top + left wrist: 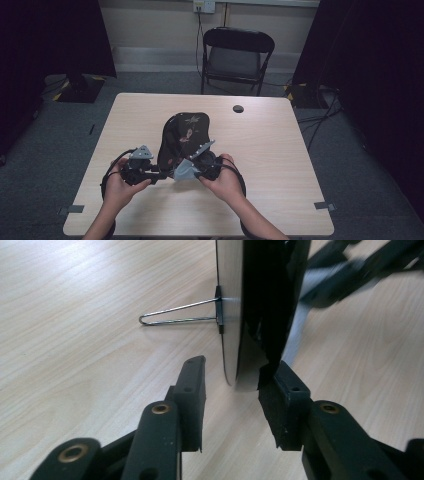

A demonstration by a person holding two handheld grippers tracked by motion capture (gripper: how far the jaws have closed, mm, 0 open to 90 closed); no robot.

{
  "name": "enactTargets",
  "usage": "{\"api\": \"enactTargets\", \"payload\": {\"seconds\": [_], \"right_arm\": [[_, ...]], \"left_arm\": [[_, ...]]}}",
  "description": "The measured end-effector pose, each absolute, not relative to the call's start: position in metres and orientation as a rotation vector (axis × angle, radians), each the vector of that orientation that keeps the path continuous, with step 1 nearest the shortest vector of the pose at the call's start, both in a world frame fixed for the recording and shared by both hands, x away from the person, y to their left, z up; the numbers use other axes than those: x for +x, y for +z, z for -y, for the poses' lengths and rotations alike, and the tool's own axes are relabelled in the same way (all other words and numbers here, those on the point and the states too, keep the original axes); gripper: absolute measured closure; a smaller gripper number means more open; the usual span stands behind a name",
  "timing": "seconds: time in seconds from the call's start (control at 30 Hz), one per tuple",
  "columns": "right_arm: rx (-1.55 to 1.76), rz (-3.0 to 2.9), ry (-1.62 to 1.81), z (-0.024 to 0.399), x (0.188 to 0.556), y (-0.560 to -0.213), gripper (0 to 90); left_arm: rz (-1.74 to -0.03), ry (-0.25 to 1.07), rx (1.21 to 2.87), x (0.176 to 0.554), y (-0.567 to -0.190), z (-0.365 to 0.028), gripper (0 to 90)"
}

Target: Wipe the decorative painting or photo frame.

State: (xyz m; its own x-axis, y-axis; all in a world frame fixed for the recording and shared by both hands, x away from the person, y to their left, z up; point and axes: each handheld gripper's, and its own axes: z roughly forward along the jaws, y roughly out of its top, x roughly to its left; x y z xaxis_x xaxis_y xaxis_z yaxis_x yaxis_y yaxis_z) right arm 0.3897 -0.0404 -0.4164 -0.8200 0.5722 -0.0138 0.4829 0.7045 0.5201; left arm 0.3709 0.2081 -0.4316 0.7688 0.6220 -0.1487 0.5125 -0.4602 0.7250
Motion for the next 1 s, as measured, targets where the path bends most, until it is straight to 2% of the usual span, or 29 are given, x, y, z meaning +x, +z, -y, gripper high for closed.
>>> {"api": "enactTargets", "payload": {"seconds": [0.23, 0.33, 0.47, 0.57, 0.77, 1.0], "right_arm": [[0.827, -2.678, 0.852, 0.040, 0.389, -0.374, 77.3], [0.810, -2.668, 0.862, 0.039, 0.390, -0.366, 77.3], [0.798, -2.653, 0.879, 0.032, 0.391, -0.351, 77.4], [0.796, -2.642, 0.902, 0.028, 0.391, -0.344, 77.3], [0.779, -2.645, 0.923, 0.020, 0.390, -0.337, 77.3], [0.772, -2.671, 0.919, 0.014, 0.387, -0.347, 77.3]], "left_arm": [[-0.843, 0.174, 2.175, 0.368, -0.432, -0.211, 60.1], [-0.845, 0.178, 2.180, 0.367, -0.432, -0.212, 60.2], [-0.842, 0.176, 2.182, 0.366, -0.432, -0.213, 61.0], [-0.824, 0.174, 2.197, 0.365, -0.432, -0.213, 64.9], [-0.825, 0.160, 2.198, 0.366, -0.432, -0.215, 75.1], [-0.806, 0.160, 2.205, 0.366, -0.433, -0.212, 77.2]]}}
